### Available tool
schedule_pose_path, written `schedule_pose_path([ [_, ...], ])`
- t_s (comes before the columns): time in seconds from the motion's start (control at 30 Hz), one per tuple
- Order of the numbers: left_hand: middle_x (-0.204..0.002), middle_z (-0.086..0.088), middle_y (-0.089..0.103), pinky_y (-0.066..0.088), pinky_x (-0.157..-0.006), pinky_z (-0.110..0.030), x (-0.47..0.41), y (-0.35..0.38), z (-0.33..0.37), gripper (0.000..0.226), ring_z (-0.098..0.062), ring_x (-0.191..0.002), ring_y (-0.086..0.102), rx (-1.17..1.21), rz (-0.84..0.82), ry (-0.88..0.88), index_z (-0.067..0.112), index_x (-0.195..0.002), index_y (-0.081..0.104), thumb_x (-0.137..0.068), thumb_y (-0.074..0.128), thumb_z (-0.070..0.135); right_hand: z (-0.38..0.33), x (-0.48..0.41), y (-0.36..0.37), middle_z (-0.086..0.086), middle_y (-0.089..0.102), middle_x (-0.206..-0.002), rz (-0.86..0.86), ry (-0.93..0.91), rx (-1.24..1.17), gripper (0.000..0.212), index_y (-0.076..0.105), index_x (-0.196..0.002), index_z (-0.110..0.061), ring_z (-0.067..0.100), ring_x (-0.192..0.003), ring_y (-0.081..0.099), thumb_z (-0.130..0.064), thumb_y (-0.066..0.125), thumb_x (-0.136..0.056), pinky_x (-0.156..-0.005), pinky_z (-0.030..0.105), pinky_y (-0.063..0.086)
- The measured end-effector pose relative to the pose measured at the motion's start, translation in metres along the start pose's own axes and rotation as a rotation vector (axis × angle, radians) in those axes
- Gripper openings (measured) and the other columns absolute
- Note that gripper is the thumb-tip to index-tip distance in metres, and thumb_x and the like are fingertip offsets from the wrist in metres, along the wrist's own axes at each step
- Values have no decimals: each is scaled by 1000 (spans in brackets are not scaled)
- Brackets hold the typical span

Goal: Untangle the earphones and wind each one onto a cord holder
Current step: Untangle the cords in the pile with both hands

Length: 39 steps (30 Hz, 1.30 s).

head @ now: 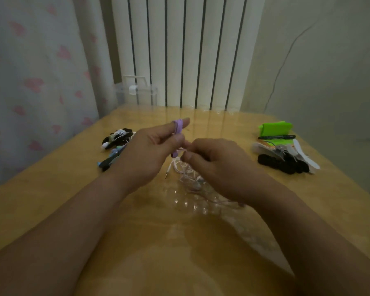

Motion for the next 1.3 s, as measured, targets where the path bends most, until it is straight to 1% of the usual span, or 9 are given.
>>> schedule_pose_path([
  [0.17, -81, 10, 71, 43, -60, -17, 2, 8, -2, 30, 0, -66, 55, -99, -243, 15, 16, -116, 76, -107, 52, 33, 11, -2, -34, 5, 66, -77, 159, 55, -381, 15, 68, -103, -21, 8, -58, 52, -9, 61, -97, -53, 27, 44],
  [0.33, -77, -6, 62, 28, -43, -19, 12, 15, 5, 51, -8, -49, 38, 493, -583, -139, -2, -133, 63, -103, 57, 38, 18, -2, -36, 0, 64, -76, 70, 70, -726, 13, 68, -105, -13, 10, -57, 43, -5, 58, -102, -51, 23, 37],
  [0.47, -87, -6, 69, 22, -44, -22, 8, 12, 5, 44, -2, -39, 32, 748, -447, -109, 15, -139, 65, -99, 63, 34, 18, -3, -14, 0, 63, -76, 17, 125, -754, 19, 71, -104, -11, 12, -59, 46, -15, 53, -108, -54, 25, 43],
  [0.6, -107, -10, 75, 44, -52, -34, -1, 6, -2, 34, 1, -58, 25, 388, -74, -75, 32, -137, 67, -106, 53, 27, 9, -3, 12, 4, 66, -83, 4, 197, -681, 25, 72, -119, -6, 12, -62, 50, -16, 52, -109, -56, 22, 49],
  [0.67, -132, 8, 66, 30, -104, -37, 1, 5, -2, 33, -1, -108, 29, 130, 52, -13, 31, -138, 66, -107, 54, 26, 4, -3, 18, 8, 68, -88, -5, 233, -756, 27, 67, -129, -7, 13, -66, 55, -9, 50, -109, -58, 22, 53],
  [0.7, -131, 22, 66, 48, -106, -28, 1, 6, -2, 35, 1, -120, 57, 49, 82, 30, 29, -141, 65, -107, 55, 26, 2, -3, 19, 11, 70, -90, -8, 252, -815, 29, 63, -134, -8, 15, -67, 58, -7, 51, -108, -59, 23, 55],
  [0.9, -137, 22, 65, 52, -90, -17, 3, 12, -2, 40, 12, -105, 65, -316, 31, 219, 39, -146, 57, -106, 55, 36, 6, -3, 14, 13, 75, -83, 64, 385, -950, 36, 47, -135, -8, 17, -63, 65, -8, 61, -102, -56, 29, 56],
  [1.07, -78, 14, 70, 56, -65, -36, 3, 16, -1, 19, -12, -69, 67, -393, -39, 277, 48, -116, 67, -107, 53, 39, 8, -2, 10, 14, 73, -78, 93, 406, -884, 29, 49, -130, -8, 20, -59, 63, -8, 55, -101, -52, 31, 53],
  [1.3, -75, 16, 65, 46, -58, -22, 4, 26, 3, 25, -7, -62, 59, -267, -112, 241, 44, -119, 68, -102, 49, 44, 8, -1, -7, 14, 75, -78, 80, 353, -655, 20, 58, -118, -14, 28, -63, 68, -19, 44, -106, -60, 42, 57],
])
Point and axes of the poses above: each hand's wrist, its own x-axis away from the middle knuckle, its own y-axis out of the palm, z = x × y, the point moved 3 cm from there along -x, towards the middle knuckle
